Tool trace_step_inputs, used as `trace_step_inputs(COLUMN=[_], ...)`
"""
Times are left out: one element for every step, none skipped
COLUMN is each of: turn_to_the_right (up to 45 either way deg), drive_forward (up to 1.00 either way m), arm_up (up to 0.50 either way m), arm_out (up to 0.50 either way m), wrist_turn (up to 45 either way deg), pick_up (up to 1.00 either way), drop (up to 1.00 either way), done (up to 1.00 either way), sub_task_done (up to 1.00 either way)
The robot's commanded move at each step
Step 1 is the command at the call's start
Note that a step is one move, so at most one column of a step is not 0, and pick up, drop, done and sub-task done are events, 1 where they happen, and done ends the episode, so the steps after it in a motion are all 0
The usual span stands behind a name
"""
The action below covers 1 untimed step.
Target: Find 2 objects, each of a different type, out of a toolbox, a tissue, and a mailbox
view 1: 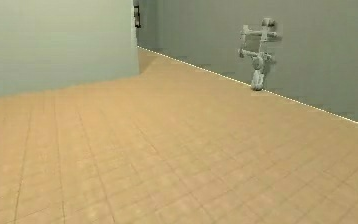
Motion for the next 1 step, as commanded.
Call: trace_step_inputs(turn_to_the_right=[0.0], drive_forward=[0.30], arm_up=[0.00], arm_out=[0.00], wrist_turn=[0.0], pick_up=[0.00], drop=[0.00], done=[0.00], sub_task_done=[0.00])
